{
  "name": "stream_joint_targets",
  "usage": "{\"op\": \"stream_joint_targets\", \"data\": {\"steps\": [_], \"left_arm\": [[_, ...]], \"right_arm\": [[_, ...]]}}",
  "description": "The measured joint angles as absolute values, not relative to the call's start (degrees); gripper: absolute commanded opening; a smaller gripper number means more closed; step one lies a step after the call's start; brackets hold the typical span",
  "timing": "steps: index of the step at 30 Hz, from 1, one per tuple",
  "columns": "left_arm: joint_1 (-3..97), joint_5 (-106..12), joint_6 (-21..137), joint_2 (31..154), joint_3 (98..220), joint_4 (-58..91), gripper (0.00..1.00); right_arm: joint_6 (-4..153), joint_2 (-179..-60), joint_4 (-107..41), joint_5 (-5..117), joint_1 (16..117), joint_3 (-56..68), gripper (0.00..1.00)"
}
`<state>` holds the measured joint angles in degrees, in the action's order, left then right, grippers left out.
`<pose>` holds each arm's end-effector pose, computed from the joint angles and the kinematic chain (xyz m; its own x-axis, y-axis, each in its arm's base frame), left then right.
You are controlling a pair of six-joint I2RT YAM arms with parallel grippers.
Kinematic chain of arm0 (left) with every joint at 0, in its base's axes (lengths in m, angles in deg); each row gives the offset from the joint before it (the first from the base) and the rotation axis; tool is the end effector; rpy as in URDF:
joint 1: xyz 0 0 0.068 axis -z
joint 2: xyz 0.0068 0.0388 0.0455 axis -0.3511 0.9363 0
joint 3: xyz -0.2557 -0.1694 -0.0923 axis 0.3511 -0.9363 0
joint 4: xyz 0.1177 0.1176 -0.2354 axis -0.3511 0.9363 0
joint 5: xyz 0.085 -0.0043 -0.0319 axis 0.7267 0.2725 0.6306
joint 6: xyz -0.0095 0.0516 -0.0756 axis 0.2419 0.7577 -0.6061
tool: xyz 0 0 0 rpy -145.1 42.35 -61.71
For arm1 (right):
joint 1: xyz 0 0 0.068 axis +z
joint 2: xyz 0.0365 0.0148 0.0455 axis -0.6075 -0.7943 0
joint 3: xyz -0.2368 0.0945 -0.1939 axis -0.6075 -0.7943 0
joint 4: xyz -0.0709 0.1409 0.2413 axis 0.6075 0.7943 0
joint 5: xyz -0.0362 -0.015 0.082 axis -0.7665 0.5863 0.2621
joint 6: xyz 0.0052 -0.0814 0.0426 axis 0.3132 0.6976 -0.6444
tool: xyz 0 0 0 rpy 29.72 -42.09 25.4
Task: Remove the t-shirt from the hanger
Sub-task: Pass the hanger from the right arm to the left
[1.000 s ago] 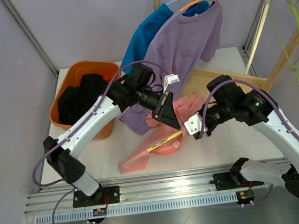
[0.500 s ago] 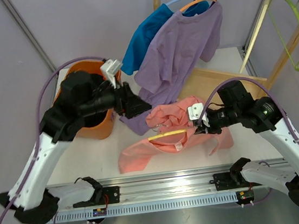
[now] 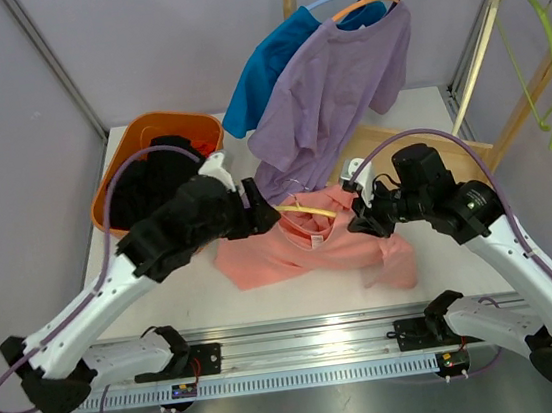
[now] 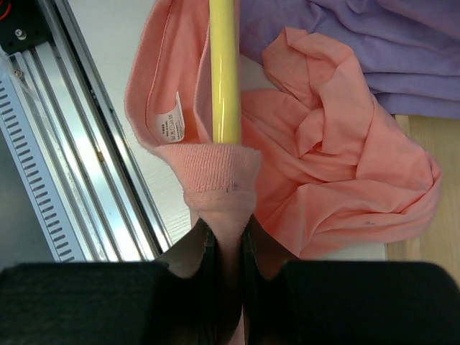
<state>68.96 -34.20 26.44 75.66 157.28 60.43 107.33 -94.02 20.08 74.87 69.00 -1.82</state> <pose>0.1690 -0.1806 0.4183 -0.7198 -0.2176 -0.6592 0.2855 0.7728 -0.5668 0.1590 0.1415 0.3914 -0.1710 -0.5655 -0.8068 -0.9258 0.3723 -0.0647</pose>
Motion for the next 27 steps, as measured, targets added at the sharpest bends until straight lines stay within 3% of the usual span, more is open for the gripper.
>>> {"op": "stream_joint_targets", "data": {"steps": [7,12,17,27], "left_arm": [[74.73,-24.13,22.50,85.12,157.32,61.08,0.60],[75.27,-19.78,21.43,86.04,158.41,60.38,0.11],[75.53,-18.92,23.00,86.68,159.09,59.64,0.00],[76.74,-27.56,28.91,86.65,159.18,53.37,0.00]], "right_arm": [[104.55,-94.35,18.75,74.52,69.00,-1.82,0.00],[103.92,-94.35,18.75,74.56,69.00,-1.82,0.00],[103.72,-94.28,18.75,74.52,69.00,-1.82,0.00],[103.50,-94.22,18.60,74.41,69.00,-1.82,0.00]]}}
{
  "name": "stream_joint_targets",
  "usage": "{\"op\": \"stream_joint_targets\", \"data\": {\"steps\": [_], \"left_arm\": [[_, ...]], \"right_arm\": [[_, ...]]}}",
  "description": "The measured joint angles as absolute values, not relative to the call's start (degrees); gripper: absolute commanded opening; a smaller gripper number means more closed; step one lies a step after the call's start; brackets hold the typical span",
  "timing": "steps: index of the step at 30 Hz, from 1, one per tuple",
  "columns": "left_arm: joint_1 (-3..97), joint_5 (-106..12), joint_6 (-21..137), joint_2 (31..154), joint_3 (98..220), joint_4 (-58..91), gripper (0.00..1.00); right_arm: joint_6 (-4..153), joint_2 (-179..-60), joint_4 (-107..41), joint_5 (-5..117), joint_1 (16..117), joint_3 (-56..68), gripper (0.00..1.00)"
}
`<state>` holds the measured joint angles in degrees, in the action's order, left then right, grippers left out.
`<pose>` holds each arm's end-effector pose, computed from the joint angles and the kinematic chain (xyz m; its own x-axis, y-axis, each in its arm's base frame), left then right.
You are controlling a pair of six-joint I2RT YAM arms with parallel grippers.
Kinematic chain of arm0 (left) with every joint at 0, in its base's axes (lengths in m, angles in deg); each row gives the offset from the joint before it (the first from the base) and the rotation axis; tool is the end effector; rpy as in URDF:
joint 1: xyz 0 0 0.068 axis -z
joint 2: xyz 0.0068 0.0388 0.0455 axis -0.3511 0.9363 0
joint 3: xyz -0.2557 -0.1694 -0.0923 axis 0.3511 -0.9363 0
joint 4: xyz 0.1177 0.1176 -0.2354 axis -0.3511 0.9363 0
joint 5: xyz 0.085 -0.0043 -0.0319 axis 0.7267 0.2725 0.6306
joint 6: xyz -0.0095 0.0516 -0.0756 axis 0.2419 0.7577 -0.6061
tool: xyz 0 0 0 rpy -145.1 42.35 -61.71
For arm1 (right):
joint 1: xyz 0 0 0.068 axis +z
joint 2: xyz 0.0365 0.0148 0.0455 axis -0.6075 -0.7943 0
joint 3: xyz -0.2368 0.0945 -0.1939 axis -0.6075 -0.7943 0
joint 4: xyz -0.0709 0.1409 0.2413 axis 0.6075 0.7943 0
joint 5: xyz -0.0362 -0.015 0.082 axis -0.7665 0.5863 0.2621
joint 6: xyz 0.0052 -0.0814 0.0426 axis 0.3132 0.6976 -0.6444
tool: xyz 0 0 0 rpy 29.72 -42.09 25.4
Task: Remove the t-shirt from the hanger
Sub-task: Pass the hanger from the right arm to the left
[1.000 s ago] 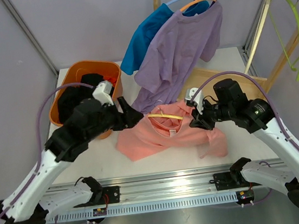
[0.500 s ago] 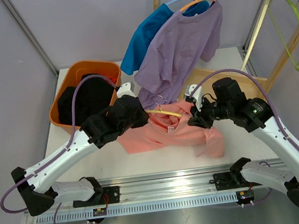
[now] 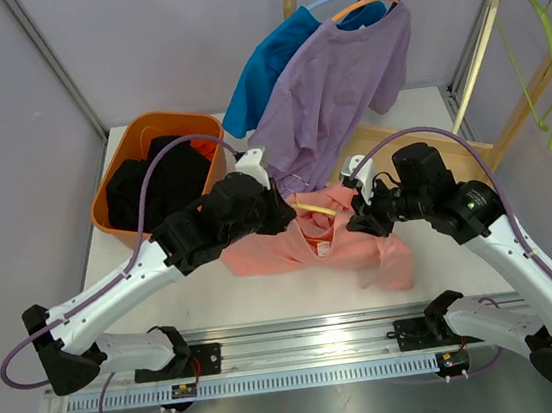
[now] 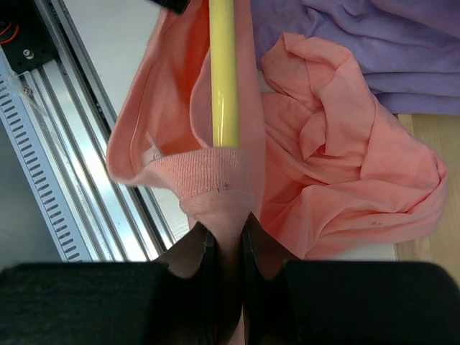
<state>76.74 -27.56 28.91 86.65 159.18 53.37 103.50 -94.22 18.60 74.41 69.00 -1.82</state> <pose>0.1870 -0.2505 0.3987 -0.6946 -0.1140 -0.7103 0.3576 0.8020 -0.4785 0.1624 0.1429 0.3934 -0.2180 -0.5321 -0.8181 -0.9094 0.4150 -0.0275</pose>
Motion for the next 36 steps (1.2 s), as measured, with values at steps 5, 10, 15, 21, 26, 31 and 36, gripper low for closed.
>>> {"op": "stream_joint_targets", "data": {"steps": [5,10,15,21,26,31,36], "left_arm": [[81.09,-35.43,30.74,87.62,162.06,48.34,0.00],[82.03,-38.71,31.55,87.64,161.87,45.35,0.08],[81.98,-40.32,33.87,86.96,158.89,45.24,0.71],[81.83,-41.92,40.31,83.51,159.48,50.59,0.92],[81.72,-41.09,49.45,76.12,165.45,57.50,0.99],[81.61,-38.31,59.22,65.85,164.90,59.51,0.98],[81.59,-39.08,68.14,65.08,158.28,59.53,0.97]], "right_arm": [[103.50,-94.52,18.40,74.65,68.96,-1.80,0.00],[103.55,-94.39,18.42,76.70,68.17,-1.52,0.00],[105.14,-94.28,19.58,80.77,67.54,-0.88,0.00],[108.53,-94.04,21.40,84.42,66.71,-0.40,0.00],[112.46,-93.82,24.56,87.17,66.36,0.71,0.00],[117.58,-93.87,28.46,89.40,66.31,2.44,0.00],[124.55,-95.40,34.42,91.17,66.31,5.91,0.00]]}}
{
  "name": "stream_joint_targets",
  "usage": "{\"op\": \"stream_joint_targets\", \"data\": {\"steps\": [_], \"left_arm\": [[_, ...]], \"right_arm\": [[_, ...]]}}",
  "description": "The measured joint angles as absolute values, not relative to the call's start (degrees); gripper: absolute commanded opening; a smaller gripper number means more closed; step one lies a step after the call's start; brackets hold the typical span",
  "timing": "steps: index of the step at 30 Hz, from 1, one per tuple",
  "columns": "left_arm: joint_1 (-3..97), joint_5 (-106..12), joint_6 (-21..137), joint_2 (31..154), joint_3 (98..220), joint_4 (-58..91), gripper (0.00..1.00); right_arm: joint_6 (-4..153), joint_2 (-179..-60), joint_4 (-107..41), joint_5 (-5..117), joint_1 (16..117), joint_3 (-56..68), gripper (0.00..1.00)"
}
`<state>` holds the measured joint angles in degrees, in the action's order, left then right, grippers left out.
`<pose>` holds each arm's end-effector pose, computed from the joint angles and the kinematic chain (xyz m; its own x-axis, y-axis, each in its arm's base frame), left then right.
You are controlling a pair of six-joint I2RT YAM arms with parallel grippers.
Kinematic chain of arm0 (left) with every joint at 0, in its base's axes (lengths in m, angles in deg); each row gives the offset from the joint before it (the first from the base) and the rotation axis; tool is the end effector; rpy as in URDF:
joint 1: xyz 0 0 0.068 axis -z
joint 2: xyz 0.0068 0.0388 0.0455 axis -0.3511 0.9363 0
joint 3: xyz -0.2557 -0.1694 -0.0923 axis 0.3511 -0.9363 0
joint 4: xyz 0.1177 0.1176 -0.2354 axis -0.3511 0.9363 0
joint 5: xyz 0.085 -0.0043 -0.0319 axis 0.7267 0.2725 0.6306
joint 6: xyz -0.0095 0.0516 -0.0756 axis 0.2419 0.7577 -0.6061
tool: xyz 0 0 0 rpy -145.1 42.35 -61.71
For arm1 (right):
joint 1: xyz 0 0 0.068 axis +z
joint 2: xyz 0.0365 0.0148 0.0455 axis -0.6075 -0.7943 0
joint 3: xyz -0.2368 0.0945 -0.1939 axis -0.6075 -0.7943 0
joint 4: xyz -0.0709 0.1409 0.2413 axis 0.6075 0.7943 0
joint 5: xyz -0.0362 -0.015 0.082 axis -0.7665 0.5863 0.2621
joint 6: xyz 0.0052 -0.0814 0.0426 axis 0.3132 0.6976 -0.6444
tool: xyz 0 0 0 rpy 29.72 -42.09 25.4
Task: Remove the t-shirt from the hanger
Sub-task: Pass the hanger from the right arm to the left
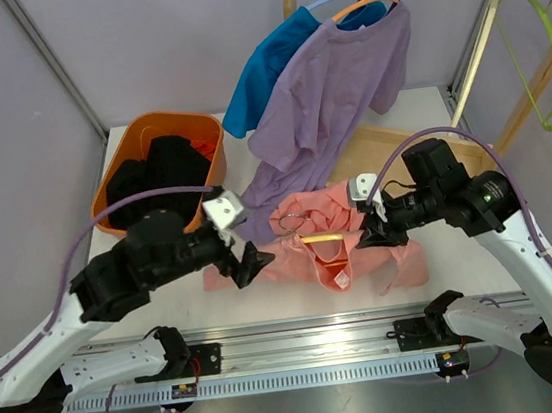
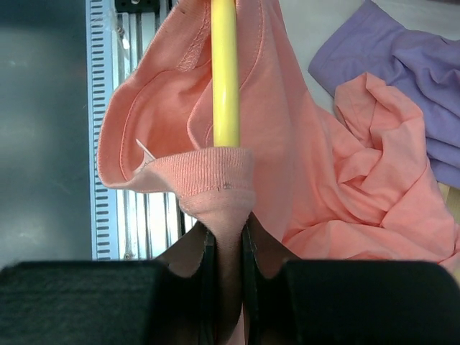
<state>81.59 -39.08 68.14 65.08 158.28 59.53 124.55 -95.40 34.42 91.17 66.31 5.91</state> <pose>0.0898 -0.1634 0.4636 -0.1667 0.2465 -0.9547 0.8743 0.4846 -0.0276 0.1285 0.1354 0.4186 0.0283 -0.5564 -0.8304 -0.9957 0.0579 -0.0728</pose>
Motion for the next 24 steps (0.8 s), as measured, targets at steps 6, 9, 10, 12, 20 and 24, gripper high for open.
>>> {"op": "stream_joint_targets", "data": {"steps": [6,9,10,12,20,24], "left_arm": [[81.59,-43.21,74.94,72.36,152.16,58.88,0.96],[81.59,-44.06,76.75,73.61,152.05,57.65,0.94],[81.59,-44.61,77.17,73.65,151.92,56.89,0.88],[81.59,-46.25,77.78,73.65,151.68,55.25,0.81],[81.57,-56.15,77.95,73.93,148.03,49.80,0.06],[81.44,-59.53,76.86,72.58,144.66,46.96,0.00]], "right_arm": [[130.45,-97.74,39.14,93.53,66.31,8.58,0.00],[132.16,-98.33,40.37,95.41,66.25,8.73,0.00],[132.49,-98.54,40.54,95.94,66.27,8.73,0.00],[132.75,-99.00,40.63,96.83,66.27,8.73,0.00],[132.86,-100.88,40.59,98.36,66.21,9.50,0.00],[132.57,-101.12,40.61,98.14,66.25,9.63,0.02]]}}
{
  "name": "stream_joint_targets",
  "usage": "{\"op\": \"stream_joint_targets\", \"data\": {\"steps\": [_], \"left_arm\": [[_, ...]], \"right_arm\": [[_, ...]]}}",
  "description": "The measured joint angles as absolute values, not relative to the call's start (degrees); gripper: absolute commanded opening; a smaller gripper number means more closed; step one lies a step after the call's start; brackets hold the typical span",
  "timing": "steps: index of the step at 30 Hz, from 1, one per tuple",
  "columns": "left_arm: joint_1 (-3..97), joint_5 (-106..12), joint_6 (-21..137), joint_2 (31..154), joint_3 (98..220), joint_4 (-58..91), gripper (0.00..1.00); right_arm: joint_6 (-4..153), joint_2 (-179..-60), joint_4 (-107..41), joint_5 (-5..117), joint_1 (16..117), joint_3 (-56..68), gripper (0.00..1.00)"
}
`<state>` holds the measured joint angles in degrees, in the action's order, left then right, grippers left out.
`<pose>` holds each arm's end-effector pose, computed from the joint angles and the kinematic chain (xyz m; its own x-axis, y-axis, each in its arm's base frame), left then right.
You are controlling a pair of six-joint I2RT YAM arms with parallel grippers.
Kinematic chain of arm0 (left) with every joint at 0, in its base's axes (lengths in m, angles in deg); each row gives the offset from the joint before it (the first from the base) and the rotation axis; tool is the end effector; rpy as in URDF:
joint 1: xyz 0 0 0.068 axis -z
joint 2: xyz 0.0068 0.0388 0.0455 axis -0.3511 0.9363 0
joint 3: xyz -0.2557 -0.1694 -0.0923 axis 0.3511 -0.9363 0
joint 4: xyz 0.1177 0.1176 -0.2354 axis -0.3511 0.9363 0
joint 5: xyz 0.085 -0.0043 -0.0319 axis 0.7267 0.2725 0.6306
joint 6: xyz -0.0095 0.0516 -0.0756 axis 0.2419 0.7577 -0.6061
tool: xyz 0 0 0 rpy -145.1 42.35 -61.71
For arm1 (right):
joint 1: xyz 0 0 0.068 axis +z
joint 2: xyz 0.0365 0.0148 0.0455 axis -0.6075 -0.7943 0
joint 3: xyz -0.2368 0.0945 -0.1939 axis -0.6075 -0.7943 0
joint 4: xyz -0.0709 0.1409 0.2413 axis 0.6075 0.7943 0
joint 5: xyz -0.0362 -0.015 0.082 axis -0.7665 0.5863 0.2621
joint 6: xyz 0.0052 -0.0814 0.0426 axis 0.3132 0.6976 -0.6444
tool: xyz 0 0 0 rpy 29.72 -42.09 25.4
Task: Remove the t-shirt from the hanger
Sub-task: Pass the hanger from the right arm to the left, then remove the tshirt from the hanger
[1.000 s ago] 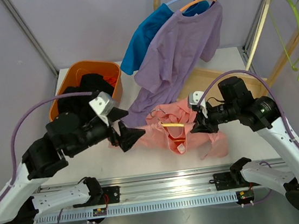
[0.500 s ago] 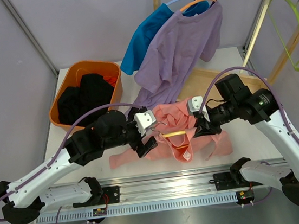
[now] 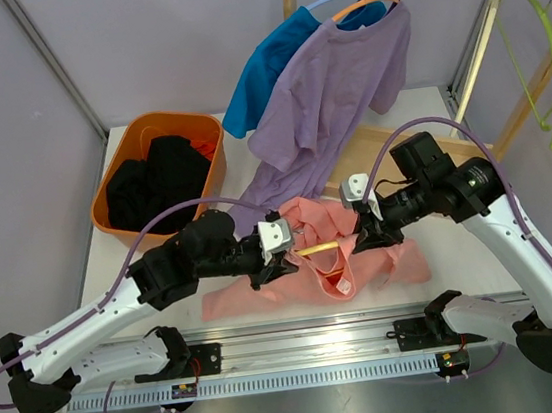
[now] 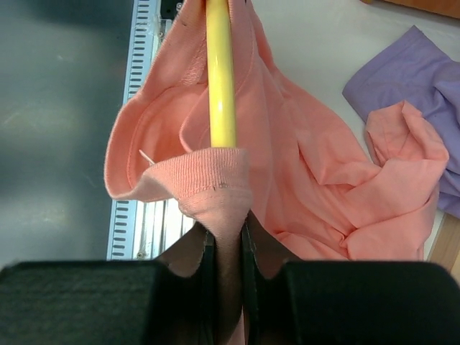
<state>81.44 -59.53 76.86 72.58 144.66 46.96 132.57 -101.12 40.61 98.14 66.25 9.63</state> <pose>0.0956 -0.2320 0.3770 -0.0881 0.3989 -0.9128 0.9913 0.1252 -0.0410 0.1364 0.1474 0.4204 0.0638 -0.5371 -0.8411 -0.9958 -0.0899 -0.0182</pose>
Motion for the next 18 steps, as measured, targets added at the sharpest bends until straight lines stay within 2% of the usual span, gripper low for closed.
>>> {"op": "stream_joint_targets", "data": {"steps": [3,5,7,9,11,14,18], "left_arm": [[81.35,-58.75,74.17,70.24,141.56,43.66,0.00],[81.26,-57.11,71.85,68.95,140.18,42.61,0.00],[81.22,-54.46,68.18,67.68,139.03,42.64,0.00],[80.93,-51.49,64.47,67.20,138.70,43.03,0.00],[80.74,-48.98,61.21,67.53,138.81,43.07,0.00],[80.56,-45.59,55.72,70.22,140.23,43.53,0.00],[80.47,-43.64,49.19,75.18,142.76,44.03,0.00]], "right_arm": [[129.95,-101.26,38.64,98.01,66.58,9.65,0.32],[125.73,-101.32,35.76,96.35,66.69,9.69,0.66],[121.40,-101.39,32.19,92.99,66.18,10.22,0.87],[117.71,-101.36,29.31,89.49,66.03,11.46,0.94],[114.04,-101.36,26.97,86.08,65.66,13.24,0.97],[108.81,-101.34,23.97,82.43,64.57,16.58,0.95],[102.24,-100.80,20.35,83.72,64.02,16.54,0.89]]}}
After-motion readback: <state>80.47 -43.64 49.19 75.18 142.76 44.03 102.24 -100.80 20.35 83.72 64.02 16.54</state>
